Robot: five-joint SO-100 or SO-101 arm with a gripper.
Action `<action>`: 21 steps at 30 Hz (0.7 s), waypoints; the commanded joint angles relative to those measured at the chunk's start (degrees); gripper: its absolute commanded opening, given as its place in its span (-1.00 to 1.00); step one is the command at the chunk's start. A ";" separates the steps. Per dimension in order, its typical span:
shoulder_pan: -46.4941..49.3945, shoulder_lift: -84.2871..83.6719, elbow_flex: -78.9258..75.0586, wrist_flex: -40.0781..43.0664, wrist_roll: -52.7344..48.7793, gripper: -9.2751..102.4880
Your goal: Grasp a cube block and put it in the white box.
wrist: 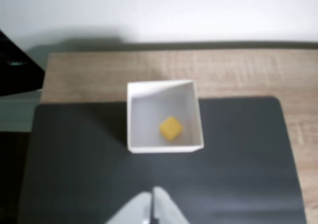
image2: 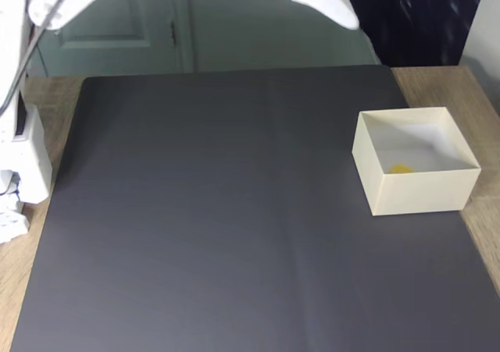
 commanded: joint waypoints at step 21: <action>-1.05 50.01 54.14 -15.21 -8.17 -0.84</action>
